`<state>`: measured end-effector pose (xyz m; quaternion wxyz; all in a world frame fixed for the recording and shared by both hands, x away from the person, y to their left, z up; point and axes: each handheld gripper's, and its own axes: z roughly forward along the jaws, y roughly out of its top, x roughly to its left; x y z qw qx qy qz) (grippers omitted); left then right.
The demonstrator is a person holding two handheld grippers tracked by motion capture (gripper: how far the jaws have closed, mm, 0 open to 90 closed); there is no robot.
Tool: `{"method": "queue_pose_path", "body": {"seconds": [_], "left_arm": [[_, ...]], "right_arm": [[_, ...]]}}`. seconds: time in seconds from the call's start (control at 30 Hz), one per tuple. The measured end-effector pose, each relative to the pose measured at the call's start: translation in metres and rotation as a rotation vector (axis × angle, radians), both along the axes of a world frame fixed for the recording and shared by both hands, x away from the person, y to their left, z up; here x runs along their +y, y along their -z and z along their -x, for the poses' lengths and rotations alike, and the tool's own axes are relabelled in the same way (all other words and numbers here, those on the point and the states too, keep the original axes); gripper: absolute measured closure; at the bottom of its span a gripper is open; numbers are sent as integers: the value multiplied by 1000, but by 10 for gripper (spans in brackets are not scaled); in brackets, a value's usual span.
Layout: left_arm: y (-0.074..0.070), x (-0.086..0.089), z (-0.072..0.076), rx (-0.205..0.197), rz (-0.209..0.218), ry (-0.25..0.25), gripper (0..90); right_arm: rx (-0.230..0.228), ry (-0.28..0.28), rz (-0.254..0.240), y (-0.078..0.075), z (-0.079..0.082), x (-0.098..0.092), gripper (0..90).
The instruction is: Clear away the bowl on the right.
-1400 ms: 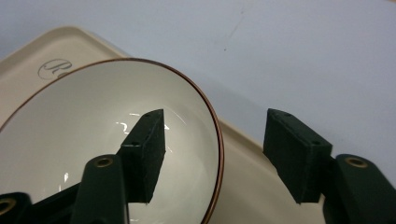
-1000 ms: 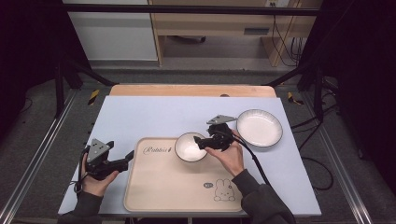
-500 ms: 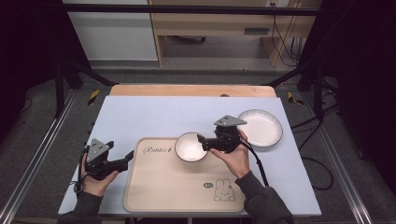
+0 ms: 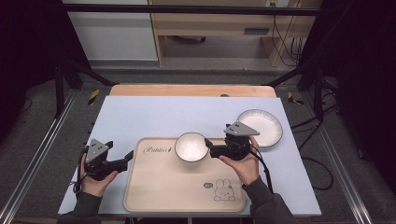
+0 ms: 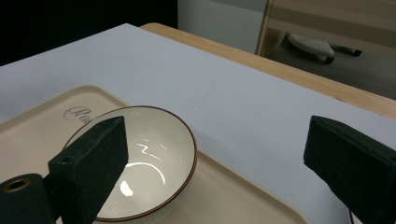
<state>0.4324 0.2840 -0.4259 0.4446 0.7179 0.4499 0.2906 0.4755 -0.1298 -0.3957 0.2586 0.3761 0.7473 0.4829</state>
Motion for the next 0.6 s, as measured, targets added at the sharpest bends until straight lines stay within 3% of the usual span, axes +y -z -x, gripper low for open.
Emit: {"method": "queue_pose_path", "body": {"seconds": [0.27, 0.6], "left_arm": [[-1, -1, 1, -1, -7, 8, 137], [-1, -2, 2, -9, -7, 15, 134]], "right_arm": [[-43, -2, -21, 3, 16, -15, 62], [-49, 22, -39, 12, 28, -35, 56]]}}
